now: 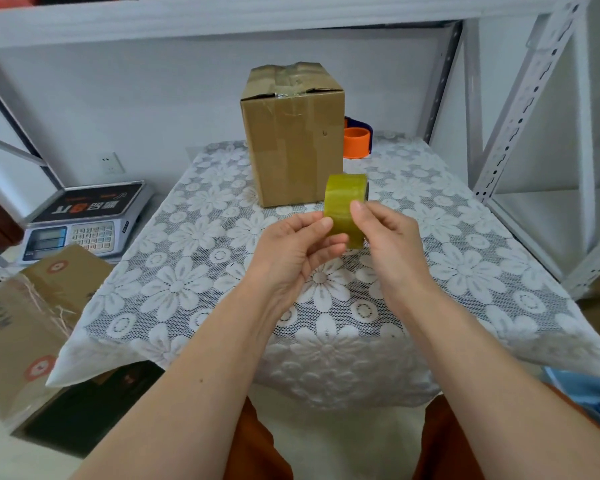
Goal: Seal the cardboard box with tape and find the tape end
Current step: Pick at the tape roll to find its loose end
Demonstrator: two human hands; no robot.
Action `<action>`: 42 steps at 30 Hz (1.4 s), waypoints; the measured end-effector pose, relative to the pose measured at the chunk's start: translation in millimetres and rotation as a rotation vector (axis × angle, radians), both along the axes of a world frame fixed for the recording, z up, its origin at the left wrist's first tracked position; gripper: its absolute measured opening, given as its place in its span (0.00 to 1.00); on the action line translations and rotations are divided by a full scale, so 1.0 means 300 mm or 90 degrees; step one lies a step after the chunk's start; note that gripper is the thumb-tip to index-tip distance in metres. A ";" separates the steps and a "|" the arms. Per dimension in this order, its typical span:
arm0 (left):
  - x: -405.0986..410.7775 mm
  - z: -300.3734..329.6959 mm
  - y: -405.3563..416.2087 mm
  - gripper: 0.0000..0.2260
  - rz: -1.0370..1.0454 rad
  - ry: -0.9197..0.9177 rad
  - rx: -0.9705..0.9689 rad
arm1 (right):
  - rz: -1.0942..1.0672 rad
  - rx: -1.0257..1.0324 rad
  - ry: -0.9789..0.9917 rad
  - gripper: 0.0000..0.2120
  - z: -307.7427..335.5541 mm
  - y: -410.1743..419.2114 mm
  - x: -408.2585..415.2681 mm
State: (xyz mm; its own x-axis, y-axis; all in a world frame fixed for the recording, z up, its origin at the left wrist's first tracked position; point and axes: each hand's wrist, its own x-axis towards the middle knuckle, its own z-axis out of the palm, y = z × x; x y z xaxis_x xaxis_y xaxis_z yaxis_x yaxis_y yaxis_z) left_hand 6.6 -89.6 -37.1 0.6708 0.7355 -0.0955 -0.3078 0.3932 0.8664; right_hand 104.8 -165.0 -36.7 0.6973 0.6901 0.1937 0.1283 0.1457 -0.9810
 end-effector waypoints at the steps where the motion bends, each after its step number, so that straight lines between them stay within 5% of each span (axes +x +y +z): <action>1: 0.001 0.000 0.000 0.03 0.002 0.001 0.004 | -0.003 -0.001 0.000 0.10 0.001 -0.001 -0.002; 7: 0.011 0.001 0.006 0.04 0.061 0.034 0.077 | -0.013 -0.006 -0.022 0.11 -0.004 -0.006 -0.015; 11: 0.004 0.003 0.012 0.03 0.044 0.054 0.134 | -0.012 -0.001 0.004 0.25 -0.007 -0.007 0.002; 28: -0.003 -0.003 0.022 0.08 -0.014 0.035 0.076 | 0.013 0.050 0.207 0.14 -0.026 0.002 0.031; 42: 0.019 0.002 0.008 0.07 0.081 0.086 0.078 | 0.029 0.043 0.222 0.11 -0.044 0.007 0.012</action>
State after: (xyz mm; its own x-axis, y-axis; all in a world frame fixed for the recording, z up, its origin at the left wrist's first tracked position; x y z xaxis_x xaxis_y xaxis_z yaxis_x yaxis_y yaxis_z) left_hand 12.3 -87.1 -36.5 0.5586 0.8253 -0.0829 -0.2258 0.2475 0.9422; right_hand 108.5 -163.0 -50.0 0.6985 0.7156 -0.0039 -0.2208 0.2103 -0.9524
